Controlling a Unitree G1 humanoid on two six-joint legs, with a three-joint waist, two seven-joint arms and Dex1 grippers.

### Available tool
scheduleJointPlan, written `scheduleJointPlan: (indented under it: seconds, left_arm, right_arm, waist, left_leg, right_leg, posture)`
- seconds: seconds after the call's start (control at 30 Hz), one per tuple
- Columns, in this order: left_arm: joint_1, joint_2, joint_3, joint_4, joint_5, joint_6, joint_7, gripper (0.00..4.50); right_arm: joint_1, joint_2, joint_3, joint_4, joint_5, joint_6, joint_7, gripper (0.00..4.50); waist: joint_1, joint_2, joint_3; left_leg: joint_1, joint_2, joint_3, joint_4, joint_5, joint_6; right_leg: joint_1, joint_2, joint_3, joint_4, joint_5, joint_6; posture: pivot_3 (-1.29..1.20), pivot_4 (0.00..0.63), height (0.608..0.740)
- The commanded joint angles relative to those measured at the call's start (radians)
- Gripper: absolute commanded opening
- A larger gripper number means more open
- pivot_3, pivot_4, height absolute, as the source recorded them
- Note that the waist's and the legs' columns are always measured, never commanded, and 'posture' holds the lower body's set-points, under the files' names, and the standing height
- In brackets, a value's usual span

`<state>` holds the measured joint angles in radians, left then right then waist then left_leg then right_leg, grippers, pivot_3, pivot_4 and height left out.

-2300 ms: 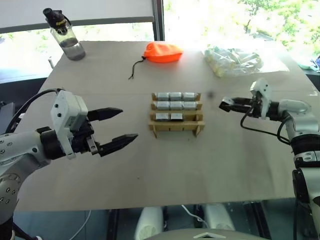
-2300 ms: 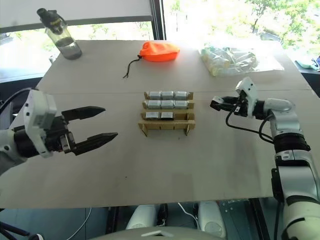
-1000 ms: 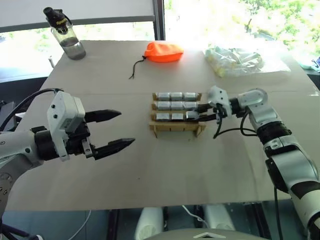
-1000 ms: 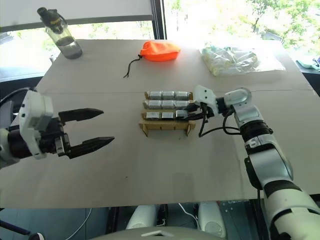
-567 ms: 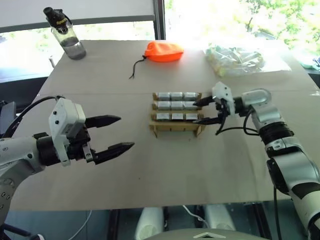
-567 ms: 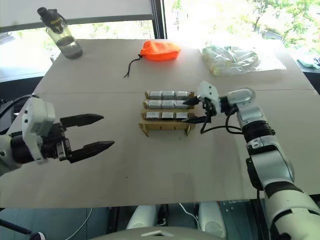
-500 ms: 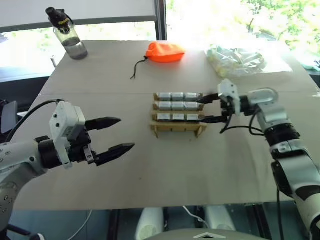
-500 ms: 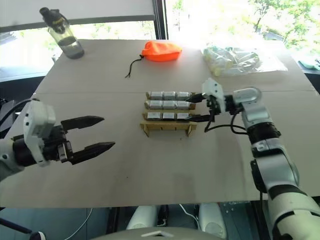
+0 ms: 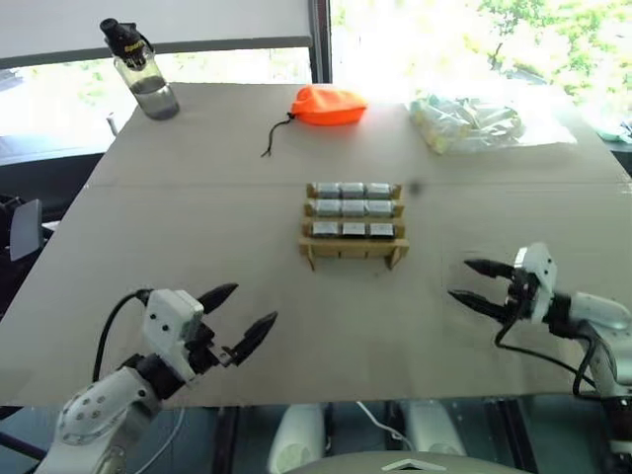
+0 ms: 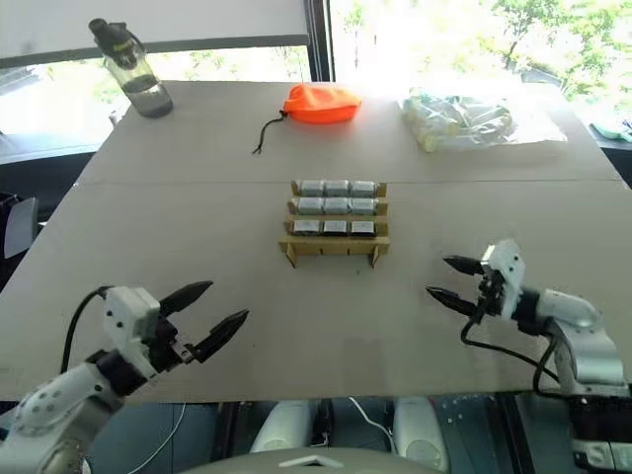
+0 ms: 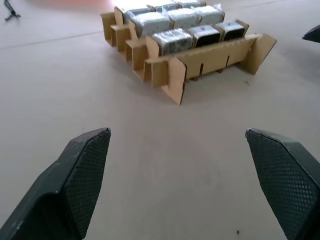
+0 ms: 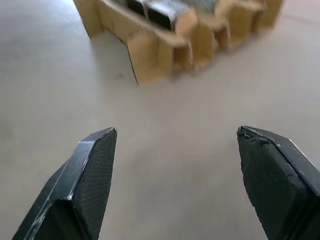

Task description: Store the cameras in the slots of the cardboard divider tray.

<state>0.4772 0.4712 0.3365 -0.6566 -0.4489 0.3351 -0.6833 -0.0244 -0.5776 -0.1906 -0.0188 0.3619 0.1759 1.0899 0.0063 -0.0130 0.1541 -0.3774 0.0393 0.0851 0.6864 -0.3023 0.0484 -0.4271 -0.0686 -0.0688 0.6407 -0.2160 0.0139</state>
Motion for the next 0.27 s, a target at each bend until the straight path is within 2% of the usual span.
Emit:
scheduleJointPlan:
  seconds: [0.03,0.13,0.27]
  left_arm:
    - [0.042,-0.092,-0.084,0.066,0.106,-0.169,0.048,4.50]
    - [0.057,-0.132,-0.088,0.124,0.117,-0.237,0.050,4.50]
    - [0.058,-0.139,-0.075,0.209,0.112,-0.320,0.033,4.50]
  right_arm:
    - [0.096,0.022,-0.076,0.011,-0.028,-0.136,-0.084,3.79]
    - [0.136,0.027,-0.091,0.029,-0.027,-0.183,-0.111,3.79]
    - [0.171,0.028,-0.092,0.037,-0.024,-0.243,-0.118,3.79]
  waist:
    - [0.006,-0.002,-0.004]
    - [0.004,-0.003,-0.004]
    - [0.006,-0.003,-0.004]
  left_leg:
    - [0.000,0.000,0.000,0.000,0.000,0.001]
    - [-0.001,0.001,0.001,0.000,-0.001,0.002]
    - [0.000,0.002,0.001,0.000,-0.001,0.002]
  right_leg:
    - [0.000,0.000,0.000,0.000,0.000,0.000]
    - [-0.002,0.002,0.001,0.000,0.000,0.000]
    - [-0.002,0.003,0.000,0.000,-0.001,0.000]
  posture:
    - [0.00,0.150,0.740]
    - [0.00,0.150,0.740]
    - [0.00,0.150,0.740]
